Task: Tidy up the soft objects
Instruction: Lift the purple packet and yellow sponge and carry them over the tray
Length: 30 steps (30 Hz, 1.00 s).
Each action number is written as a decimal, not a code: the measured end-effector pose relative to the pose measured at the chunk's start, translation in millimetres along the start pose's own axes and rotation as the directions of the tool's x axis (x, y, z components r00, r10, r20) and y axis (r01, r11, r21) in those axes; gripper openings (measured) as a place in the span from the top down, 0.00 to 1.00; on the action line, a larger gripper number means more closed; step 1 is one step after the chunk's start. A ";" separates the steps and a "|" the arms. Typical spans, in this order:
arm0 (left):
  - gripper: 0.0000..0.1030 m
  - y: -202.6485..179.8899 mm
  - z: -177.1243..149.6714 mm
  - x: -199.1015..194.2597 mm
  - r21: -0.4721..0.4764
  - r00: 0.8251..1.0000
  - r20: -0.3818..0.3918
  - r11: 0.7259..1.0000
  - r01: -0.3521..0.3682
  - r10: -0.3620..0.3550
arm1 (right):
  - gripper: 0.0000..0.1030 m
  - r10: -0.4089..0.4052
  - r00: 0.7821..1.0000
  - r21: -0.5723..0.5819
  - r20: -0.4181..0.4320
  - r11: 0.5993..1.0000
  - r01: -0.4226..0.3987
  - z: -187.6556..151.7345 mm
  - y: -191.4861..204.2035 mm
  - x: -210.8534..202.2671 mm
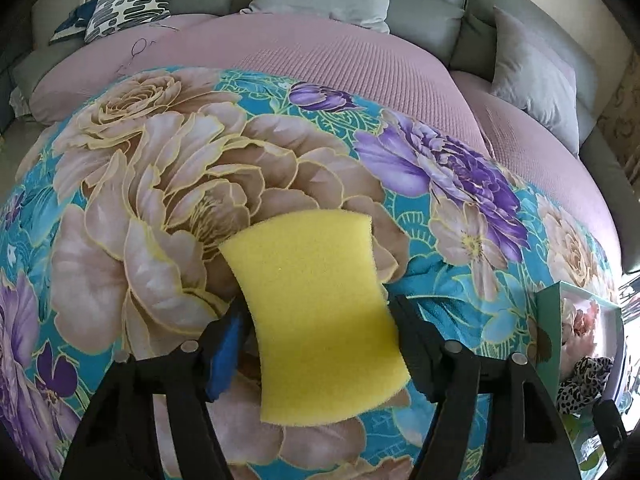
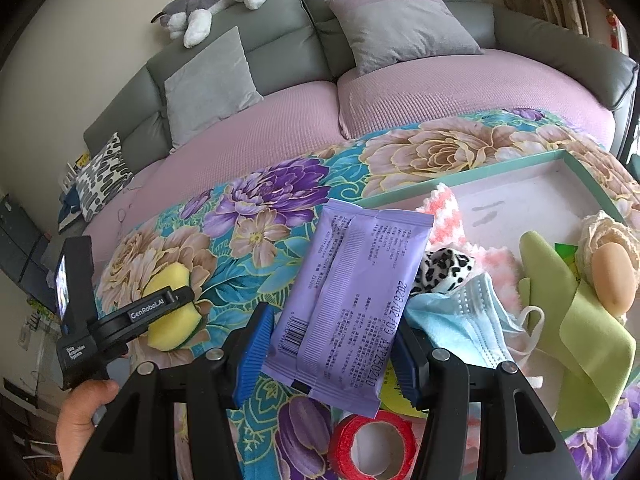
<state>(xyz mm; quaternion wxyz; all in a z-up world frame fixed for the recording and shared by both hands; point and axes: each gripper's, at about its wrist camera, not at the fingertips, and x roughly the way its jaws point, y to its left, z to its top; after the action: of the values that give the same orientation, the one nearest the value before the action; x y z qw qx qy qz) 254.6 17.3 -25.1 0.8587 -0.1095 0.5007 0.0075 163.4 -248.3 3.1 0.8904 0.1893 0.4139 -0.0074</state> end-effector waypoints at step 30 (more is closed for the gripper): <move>0.25 -229.2 -50.2 -76.0 0.356 0.880 -0.112 0.808 0.469 -0.462 | 0.42 -0.213 0.977 0.030 0.027 0.977 0.213 7.4 -116.2 -46.0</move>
<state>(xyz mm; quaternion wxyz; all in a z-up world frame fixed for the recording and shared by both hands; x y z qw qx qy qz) 201.7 -208.8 57.9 0.8340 -0.0640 0.4592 -0.2991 118.8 -365.3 3.1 0.8879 0.1555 0.4184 -0.1111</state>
